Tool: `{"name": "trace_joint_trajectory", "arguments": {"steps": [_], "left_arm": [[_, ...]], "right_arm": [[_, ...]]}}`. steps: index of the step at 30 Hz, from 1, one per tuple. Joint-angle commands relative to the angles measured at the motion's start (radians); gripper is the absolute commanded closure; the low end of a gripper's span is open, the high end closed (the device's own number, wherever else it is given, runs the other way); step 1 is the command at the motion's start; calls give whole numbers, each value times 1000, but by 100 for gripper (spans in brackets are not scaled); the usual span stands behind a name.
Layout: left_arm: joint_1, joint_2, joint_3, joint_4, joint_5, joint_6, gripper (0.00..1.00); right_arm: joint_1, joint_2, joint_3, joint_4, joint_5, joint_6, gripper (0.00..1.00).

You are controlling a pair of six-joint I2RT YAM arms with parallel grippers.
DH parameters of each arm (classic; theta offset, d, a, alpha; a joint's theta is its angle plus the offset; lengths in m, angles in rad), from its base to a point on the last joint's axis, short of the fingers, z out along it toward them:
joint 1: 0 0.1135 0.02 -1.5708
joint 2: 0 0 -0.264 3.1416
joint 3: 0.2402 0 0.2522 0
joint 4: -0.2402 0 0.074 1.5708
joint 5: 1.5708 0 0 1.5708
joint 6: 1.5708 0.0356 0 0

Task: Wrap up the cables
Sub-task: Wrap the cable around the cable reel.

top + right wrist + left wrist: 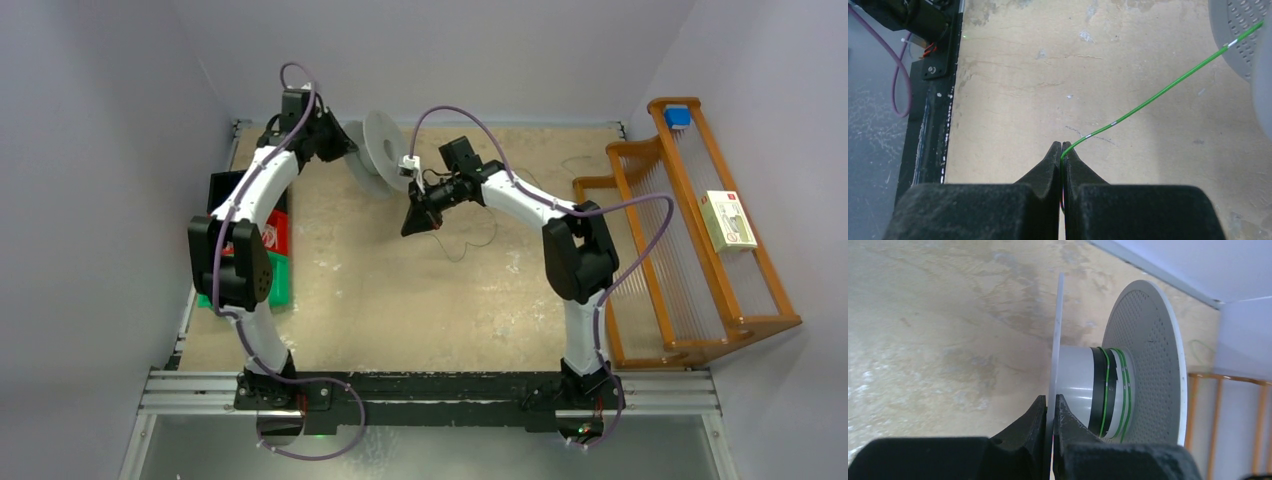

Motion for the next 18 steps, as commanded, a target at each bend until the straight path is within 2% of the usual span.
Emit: {"name": "trace_joint_trajectory", "arguments": {"steps": [1, 13, 18], "left_arm": [[57, -133, -30, 244, 230, -97, 100], [162, -222, -65, 344, 570, -154, 100], [171, -254, -86, 376, 634, -158, 100]], "right_arm": [[7, 7, -11, 27, -1, 43, 99], [-111, 51, -38, 32, -120, 36, 97], [-175, 61, -53, 54, -138, 57, 96]]}}
